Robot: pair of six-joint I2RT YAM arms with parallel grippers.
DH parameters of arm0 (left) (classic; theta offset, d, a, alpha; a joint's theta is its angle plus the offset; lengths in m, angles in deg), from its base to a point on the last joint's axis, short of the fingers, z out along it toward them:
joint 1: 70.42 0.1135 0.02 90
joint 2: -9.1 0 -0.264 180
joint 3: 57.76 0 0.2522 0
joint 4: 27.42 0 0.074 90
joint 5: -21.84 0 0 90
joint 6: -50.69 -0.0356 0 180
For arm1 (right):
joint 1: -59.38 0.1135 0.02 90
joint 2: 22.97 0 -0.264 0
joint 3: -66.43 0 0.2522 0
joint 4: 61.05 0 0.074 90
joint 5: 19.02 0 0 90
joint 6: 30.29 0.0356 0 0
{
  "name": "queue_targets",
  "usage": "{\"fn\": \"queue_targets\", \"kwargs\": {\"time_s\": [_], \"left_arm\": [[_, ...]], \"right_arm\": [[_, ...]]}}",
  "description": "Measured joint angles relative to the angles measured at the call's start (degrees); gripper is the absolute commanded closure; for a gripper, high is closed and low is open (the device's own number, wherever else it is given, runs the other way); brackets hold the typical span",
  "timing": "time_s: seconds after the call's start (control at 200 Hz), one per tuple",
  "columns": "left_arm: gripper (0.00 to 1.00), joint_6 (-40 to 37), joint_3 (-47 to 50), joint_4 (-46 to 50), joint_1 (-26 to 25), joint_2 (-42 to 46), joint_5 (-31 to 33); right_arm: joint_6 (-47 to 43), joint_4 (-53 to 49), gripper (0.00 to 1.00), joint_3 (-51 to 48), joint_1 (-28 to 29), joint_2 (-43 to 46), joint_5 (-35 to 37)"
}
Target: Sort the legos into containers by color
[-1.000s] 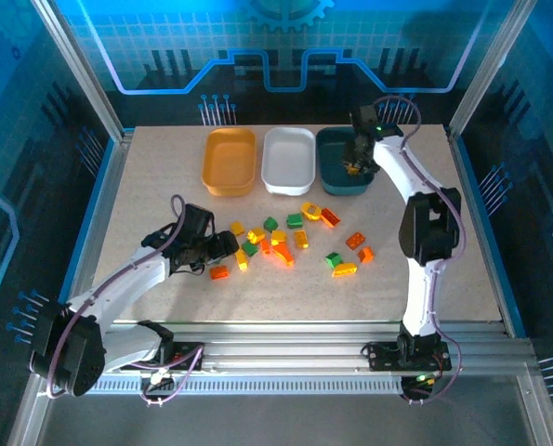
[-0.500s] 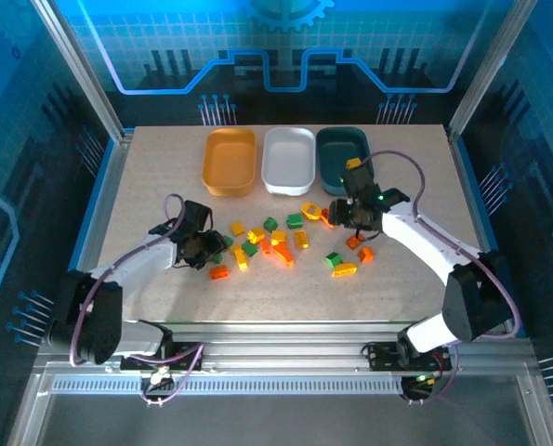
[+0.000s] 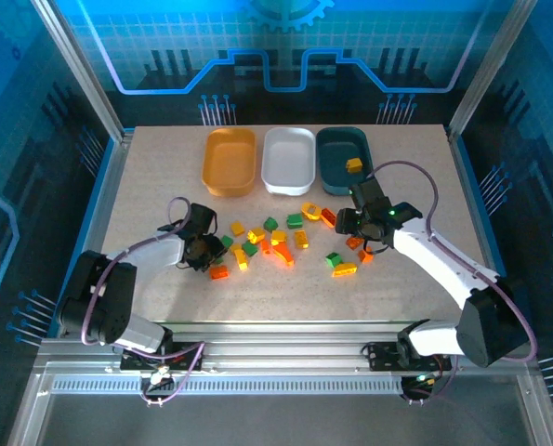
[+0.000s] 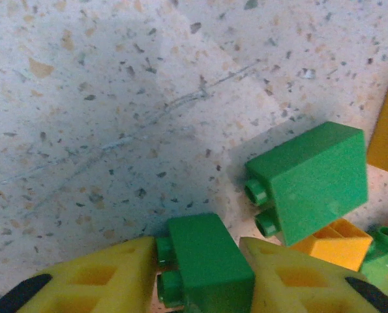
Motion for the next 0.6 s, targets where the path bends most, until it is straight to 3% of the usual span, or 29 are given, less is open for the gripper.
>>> {"fn": "queue_targets", "kwargs": {"time_s": [0.365,0.595], "left_arm": [[0.85,-1.03,1.03,1.31,0.15,5.27,0.63],[0.81,-3.72,-0.7,6.23,0.15,15.58,2.12]], "right_arm": [[0.24,-0.61,0.4,-0.02,0.0,1.62,0.04],[0.26,-0.92,0.4,-0.02,0.0,2.27,0.55]]}}
